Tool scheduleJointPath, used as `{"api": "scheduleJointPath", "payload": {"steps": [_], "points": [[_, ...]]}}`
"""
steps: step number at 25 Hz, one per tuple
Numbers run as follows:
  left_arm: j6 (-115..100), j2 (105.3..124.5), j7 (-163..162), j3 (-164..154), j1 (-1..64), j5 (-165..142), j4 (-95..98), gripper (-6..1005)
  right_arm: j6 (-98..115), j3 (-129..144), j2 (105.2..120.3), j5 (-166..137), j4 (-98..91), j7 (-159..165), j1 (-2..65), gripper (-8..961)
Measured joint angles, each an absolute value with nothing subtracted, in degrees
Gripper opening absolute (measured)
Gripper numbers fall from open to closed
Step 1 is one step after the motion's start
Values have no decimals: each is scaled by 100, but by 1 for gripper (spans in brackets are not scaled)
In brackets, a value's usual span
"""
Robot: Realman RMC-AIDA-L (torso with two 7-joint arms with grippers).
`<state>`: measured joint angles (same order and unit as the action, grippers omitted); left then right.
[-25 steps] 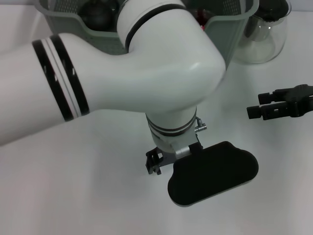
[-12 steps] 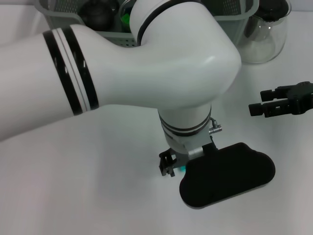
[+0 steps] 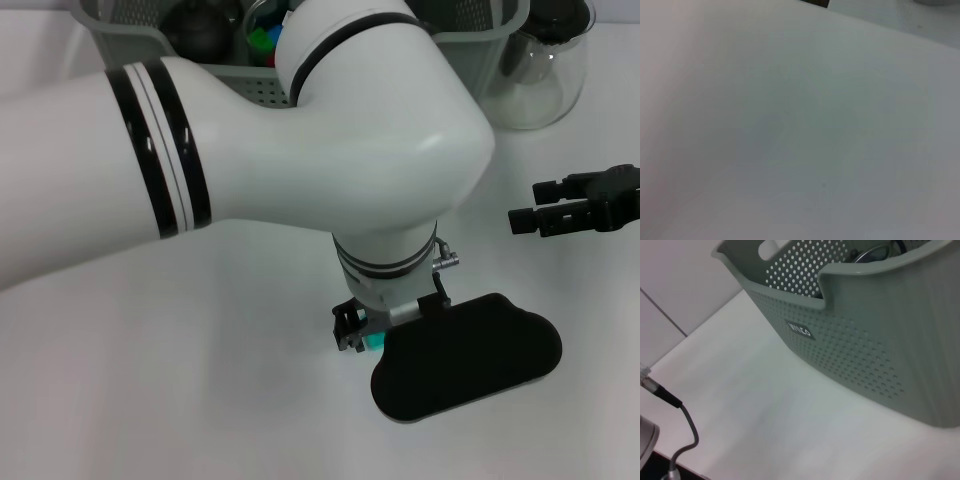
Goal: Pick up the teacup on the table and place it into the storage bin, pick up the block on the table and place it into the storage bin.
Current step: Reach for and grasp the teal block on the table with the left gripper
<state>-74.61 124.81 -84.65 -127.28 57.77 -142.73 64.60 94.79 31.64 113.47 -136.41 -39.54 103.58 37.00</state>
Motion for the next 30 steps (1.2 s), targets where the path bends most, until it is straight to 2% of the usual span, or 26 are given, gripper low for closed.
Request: {"api": "scheduleJointPath", "payload": {"steps": [5,10,21,27,30], "points": [[-7422,12480,-8462,-12752,5785,-14273,6432,831,9467,3164,11348,-13641,-3952,10354,3700,915],[-7309,12481,-8473,-12832,5824,-14273,6324,733,9453,3164,11356,-13641,-3947,10353,3700,915],[-7215,12481,-8505,-12897,5855,-14258,6230,714,9430,3164,11369,-13641,-3946,10302,3682,916],[-7207,12481,-8508,-12912,5858,-14257,6159,651,9430,3164,11373,-13641,-3946,10291,3683,916],[-7206,12481,-8516,-12919,5862,-14267,6155,585,9430,3153,11373,-13641,-3947,10291,3682,916]]}}
